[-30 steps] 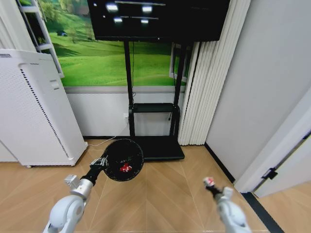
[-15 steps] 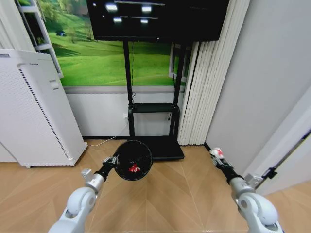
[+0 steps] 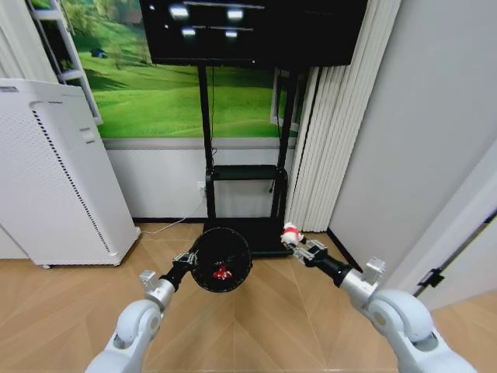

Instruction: Pick up the trash bin and place the garbage on the floor into it.

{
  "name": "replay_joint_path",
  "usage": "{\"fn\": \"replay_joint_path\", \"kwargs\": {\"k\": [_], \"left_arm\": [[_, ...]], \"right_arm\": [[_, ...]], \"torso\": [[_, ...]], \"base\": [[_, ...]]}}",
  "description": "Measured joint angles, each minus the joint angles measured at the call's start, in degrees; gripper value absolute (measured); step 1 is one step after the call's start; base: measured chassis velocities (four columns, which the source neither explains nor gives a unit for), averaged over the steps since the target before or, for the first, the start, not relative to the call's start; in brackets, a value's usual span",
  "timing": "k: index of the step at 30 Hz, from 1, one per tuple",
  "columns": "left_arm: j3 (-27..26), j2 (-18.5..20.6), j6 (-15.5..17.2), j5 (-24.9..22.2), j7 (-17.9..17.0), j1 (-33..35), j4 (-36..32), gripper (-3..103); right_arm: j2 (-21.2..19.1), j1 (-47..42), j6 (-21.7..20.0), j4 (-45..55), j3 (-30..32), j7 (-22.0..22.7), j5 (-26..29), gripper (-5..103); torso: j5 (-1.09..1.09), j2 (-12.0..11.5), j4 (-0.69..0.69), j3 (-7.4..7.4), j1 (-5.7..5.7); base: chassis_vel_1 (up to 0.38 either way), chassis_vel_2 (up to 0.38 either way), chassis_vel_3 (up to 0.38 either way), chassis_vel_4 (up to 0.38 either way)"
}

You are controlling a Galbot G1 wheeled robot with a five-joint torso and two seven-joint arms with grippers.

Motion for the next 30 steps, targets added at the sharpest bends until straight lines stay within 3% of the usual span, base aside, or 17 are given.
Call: {"fn": "replay_joint_path", "kwargs": {"k": [5,10,17,26,30], "left_arm": [[0.72,0.06,0.00,0.18,-0.05,-0.06,-0.11,7],[1.77,-0.35,0.00,1.22,-0.23,-0.02,-0.12,7],[3.18,-0.76,-0.02,1.87,-1.08,-0.02,-0.11,7],[3.77,-1.97,-0.04,2.79,-1.51,0.18,-0.22,7],[3.96,-2.01,-0.04,2.86,-1.75,0.42,-0.72,7]], "right_arm": [[-2.32,1.37,0.93,-0.05,-4.51,-0.05,-1.71,42],[-4.31,6.74,0.67,-0.71,-12.01,3.39,-2.80,42],[-3.43,12.99,-0.63,-2.16,-20.73,5.87,-4.21,42],[-1.30,14.24,-1.68,-3.23,-26.91,9.49,-7.96,39],[-0.57,14.15,-2.10,-3.77,-28.84,12.37,-9.11,54]], "torso": [[0.00,0.00,-0.01,0.00,0.00],[-0.01,0.00,0.00,0.00,0.00],[0.00,0.00,0.01,0.00,0.00],[0.00,0.00,0.00,0.00,0.00],[0.00,0.00,0.00,0.00,0.00]], "base": [[0.000,0.000,0.000,0.000],[0.000,0.000,0.000,0.000],[0.000,0.000,0.000,0.000],[0.000,0.000,0.000,0.000],[0.000,0.000,0.000,0.000]]}}
